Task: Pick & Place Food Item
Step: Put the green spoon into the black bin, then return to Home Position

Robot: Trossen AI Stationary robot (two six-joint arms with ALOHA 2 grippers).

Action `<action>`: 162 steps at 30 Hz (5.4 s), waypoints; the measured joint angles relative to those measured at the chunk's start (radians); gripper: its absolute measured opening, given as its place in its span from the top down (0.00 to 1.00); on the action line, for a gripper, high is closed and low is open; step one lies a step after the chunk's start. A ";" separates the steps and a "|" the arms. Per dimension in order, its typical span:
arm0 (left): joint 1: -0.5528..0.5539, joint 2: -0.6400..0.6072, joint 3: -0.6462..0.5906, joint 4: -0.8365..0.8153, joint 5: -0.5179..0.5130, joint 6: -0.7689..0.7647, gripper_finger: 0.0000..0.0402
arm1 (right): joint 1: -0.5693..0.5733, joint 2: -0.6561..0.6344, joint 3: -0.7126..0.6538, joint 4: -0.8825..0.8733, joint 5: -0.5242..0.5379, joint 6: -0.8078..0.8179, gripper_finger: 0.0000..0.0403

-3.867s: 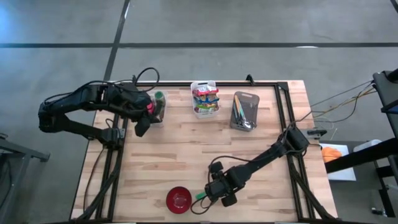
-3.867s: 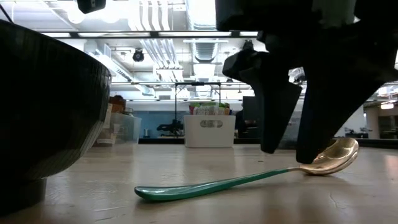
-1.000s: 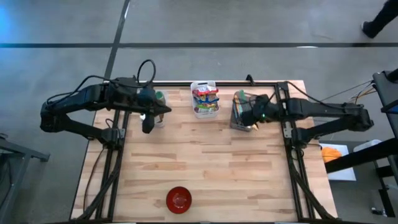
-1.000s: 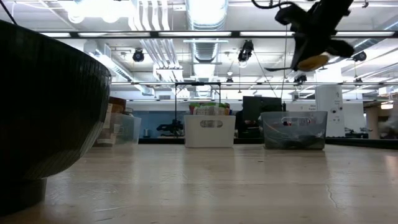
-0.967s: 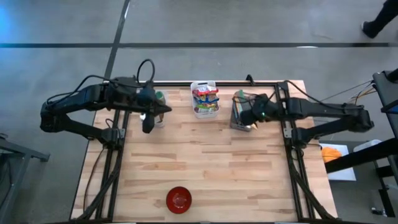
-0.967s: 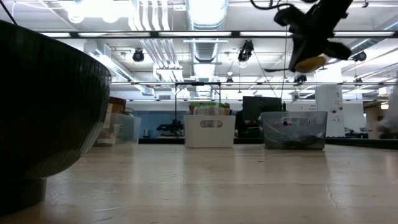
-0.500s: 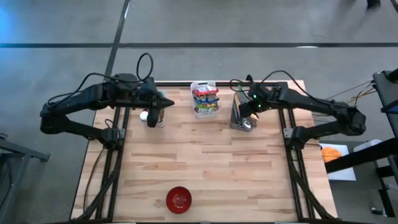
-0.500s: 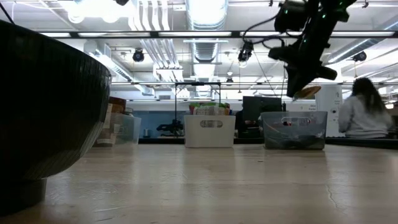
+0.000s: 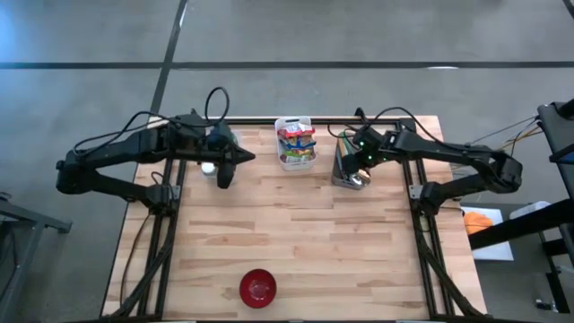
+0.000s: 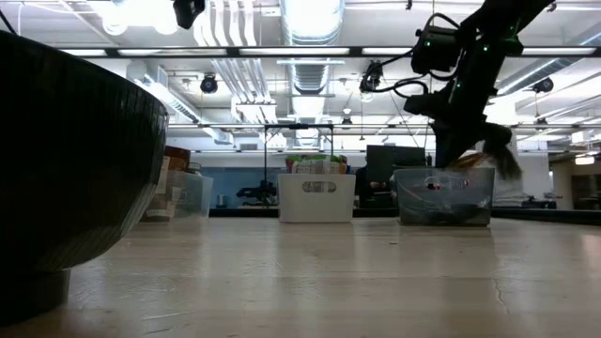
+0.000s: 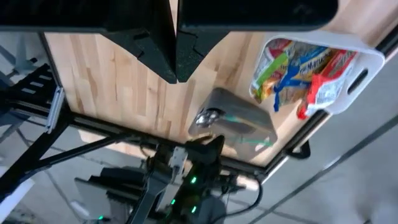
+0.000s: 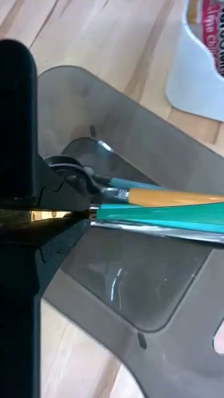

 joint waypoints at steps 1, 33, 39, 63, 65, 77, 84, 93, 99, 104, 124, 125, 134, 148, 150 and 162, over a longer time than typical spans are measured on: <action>0.000 -0.009 -0.006 0.008 0.003 0.003 1.00 | 0.000 0.002 -0.006 0.009 -0.001 0.010 0.98; 0.003 -0.264 -0.236 0.114 0.022 -0.054 1.00 | 0.011 0.189 -0.010 0.071 -0.040 0.050 0.97; 0.003 -0.264 -0.236 0.114 0.022 -0.058 1.00 | 0.012 0.189 -0.010 0.071 -0.138 0.017 0.89; 0.003 -0.473 -0.334 0.094 0.082 -0.081 1.00 | 0.123 -0.128 -0.010 0.092 -0.164 -0.045 0.28; 0.003 -0.513 -0.404 0.168 0.082 -0.085 1.00 | 0.177 -0.199 -0.010 0.119 -0.123 -0.046 0.25; 0.003 -0.593 -0.714 0.395 0.080 -0.159 1.00 | 0.535 -0.489 -0.021 0.168 0.172 -0.041 0.12; 0.003 -0.619 -0.776 0.459 0.086 -0.155 1.00 | 0.846 -0.536 -0.081 0.308 0.461 -0.135 0.09; 0.003 -0.692 -0.829 0.502 0.118 -0.093 1.00 | 0.990 -0.727 -0.263 0.623 0.456 -0.291 0.09; 0.004 -0.711 -0.882 0.563 0.118 -0.087 1.00 | 0.908 -0.819 -0.289 0.677 0.311 -0.438 0.09; 0.004 -0.711 -0.956 0.666 0.118 -0.126 1.00 | 0.834 -0.834 -0.334 0.675 0.233 -0.451 0.09; 0.005 -0.711 -1.070 0.723 0.117 -0.136 1.00 | 0.765 -0.862 -0.662 1.034 0.075 -0.434 0.09; 0.005 -0.710 -1.076 0.719 0.117 -0.136 1.00 | 0.765 -0.876 -0.674 1.034 0.074 -0.429 0.09; 0.006 -0.726 -1.172 0.779 0.117 -0.178 1.00 | 0.765 -1.090 -0.773 1.031 0.050 -0.412 0.09; 0.012 -0.735 -1.175 0.776 0.116 -0.150 1.00 | 0.765 -1.237 -0.795 0.873 0.057 -0.480 0.09; 0.012 -0.735 -1.175 0.776 0.113 -0.139 1.00 | 0.765 -1.237 -0.795 0.874 0.057 -0.502 0.09; 0.012 -0.735 -1.176 0.762 0.109 -0.113 1.00 | 0.765 -1.237 -0.795 0.892 0.057 -0.458 0.09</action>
